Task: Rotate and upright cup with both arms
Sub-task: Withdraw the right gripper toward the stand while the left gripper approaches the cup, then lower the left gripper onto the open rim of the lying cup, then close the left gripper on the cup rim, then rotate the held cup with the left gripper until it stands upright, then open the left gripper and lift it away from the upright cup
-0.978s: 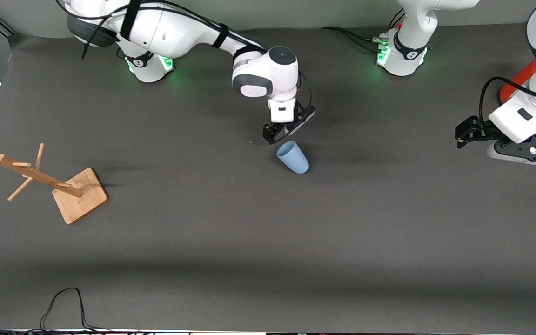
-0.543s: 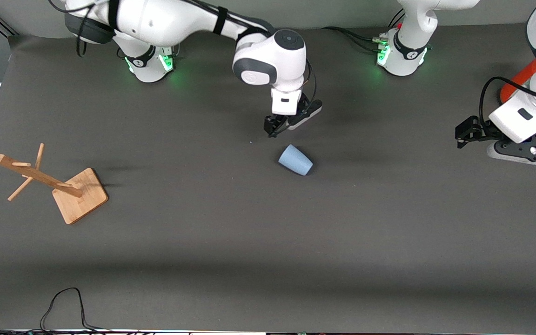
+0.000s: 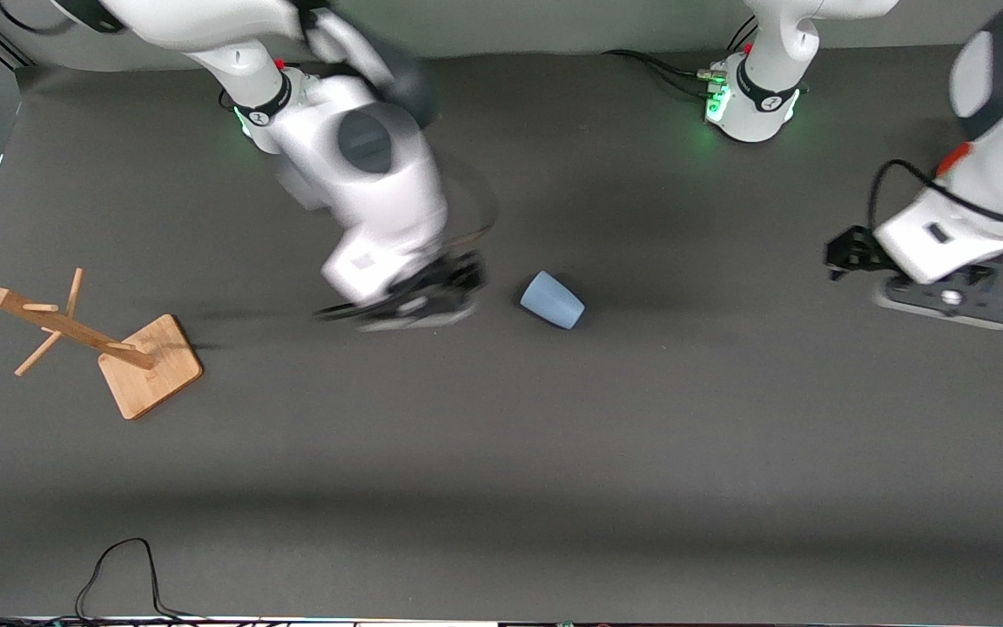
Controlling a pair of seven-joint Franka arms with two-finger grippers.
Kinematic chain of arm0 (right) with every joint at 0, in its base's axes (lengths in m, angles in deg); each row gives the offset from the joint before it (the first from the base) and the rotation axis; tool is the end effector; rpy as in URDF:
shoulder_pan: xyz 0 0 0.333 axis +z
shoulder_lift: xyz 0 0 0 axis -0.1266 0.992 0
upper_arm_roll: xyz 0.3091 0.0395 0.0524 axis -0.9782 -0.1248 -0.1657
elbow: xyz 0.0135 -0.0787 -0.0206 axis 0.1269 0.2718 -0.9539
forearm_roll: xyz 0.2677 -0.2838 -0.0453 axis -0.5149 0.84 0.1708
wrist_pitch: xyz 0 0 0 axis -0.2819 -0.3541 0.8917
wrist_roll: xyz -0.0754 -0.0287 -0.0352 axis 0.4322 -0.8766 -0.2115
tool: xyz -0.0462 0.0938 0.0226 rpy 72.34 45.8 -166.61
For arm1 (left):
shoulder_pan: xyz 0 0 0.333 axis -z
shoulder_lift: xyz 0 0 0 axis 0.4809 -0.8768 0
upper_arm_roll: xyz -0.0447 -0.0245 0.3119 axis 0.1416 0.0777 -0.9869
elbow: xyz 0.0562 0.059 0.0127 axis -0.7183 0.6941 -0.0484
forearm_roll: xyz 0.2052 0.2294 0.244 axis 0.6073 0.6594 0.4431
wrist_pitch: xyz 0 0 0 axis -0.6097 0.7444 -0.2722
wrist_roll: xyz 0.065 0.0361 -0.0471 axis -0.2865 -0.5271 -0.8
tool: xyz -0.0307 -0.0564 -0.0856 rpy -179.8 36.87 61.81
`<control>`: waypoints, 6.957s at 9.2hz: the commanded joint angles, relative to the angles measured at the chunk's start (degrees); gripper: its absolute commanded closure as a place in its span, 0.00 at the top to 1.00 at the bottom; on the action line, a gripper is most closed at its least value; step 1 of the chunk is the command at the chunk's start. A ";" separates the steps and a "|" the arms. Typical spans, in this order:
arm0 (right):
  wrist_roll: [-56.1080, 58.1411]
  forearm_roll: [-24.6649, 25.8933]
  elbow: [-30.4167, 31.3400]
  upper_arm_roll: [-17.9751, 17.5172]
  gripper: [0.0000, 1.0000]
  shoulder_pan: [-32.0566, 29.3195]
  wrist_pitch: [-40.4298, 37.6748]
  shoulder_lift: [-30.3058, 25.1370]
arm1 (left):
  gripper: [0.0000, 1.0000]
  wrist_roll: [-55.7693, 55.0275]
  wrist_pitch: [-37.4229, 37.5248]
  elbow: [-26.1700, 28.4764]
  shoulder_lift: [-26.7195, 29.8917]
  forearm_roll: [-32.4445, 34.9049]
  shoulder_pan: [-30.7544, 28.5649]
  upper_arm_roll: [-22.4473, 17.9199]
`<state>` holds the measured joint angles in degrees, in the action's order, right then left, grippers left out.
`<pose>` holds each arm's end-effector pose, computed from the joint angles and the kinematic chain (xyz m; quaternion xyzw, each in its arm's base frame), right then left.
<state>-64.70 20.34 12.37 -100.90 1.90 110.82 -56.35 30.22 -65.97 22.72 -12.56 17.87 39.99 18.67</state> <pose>0.5942 0.3340 0.4852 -0.9979 0.0596 -0.0148 0.0198 0.5611 -0.1178 0.5561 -0.9896 0.1375 0.0301 0.0305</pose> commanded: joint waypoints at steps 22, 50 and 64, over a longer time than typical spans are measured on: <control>47.17 -9.30 17.90 34.55 1.00 -0.65 -5.91 -23.59 | 0.98 -28.14 -6.71 -13.87 -44.28 47.59 44.39 10.21; 43.27 -10.27 19.84 32.26 1.00 -0.65 -5.21 -23.94 | 0.00 -63.35 -43.63 4.41 -31.27 12.08 25.85 9.94; 43.01 -14.37 15.26 31.12 1.00 -2.04 -7.84 -22.18 | 1.00 -29.49 -5.58 2.74 1.06 2.42 -1.64 10.40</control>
<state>-22.20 9.36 29.18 -69.83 0.89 104.37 -79.09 -5.84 -72.36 22.97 -14.12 22.03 41.85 29.18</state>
